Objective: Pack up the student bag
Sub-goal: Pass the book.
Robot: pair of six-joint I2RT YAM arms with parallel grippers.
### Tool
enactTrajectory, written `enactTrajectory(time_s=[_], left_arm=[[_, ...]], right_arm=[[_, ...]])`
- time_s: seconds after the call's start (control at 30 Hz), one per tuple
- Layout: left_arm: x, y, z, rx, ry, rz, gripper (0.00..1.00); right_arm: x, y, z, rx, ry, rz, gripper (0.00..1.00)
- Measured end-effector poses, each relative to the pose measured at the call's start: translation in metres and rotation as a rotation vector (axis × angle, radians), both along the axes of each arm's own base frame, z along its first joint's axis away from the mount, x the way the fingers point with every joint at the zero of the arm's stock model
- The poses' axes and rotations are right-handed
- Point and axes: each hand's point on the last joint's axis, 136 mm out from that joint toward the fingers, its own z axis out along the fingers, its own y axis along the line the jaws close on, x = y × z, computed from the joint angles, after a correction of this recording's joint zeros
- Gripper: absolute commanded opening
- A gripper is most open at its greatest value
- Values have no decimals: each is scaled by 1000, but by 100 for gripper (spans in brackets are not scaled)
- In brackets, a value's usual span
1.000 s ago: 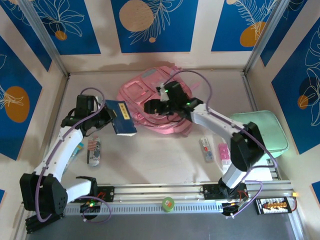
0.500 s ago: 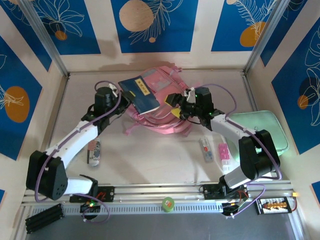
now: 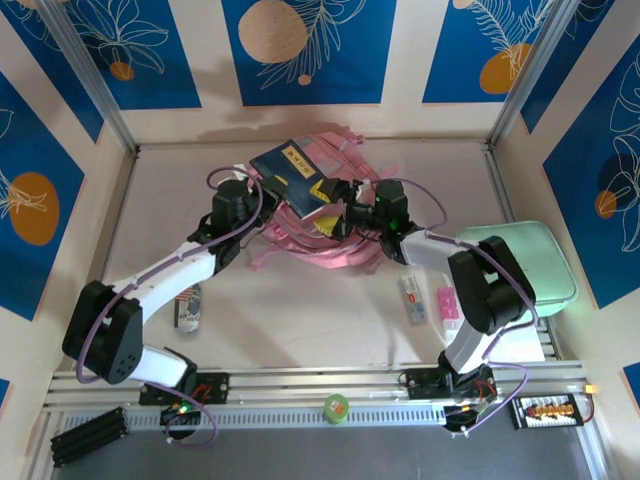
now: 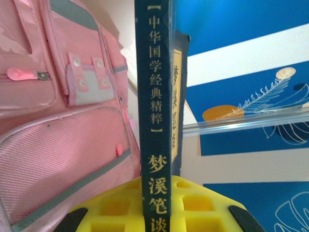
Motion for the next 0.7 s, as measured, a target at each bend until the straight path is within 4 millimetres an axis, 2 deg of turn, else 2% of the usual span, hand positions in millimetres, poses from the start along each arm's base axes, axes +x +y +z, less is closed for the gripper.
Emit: enactTrajectory(time_s=[0.2,0.43,0.7], left_arm=[[1,6,-7,-5,11,40,0],[2,8,-7,-4,10,57,0],[3,11,-9,-17,7,75,0]], right_arm=[[5,11,-11,55,70,-1,79],[10,15,13,122,10,-34,55],[14,11,19,143,-16,-71,31]])
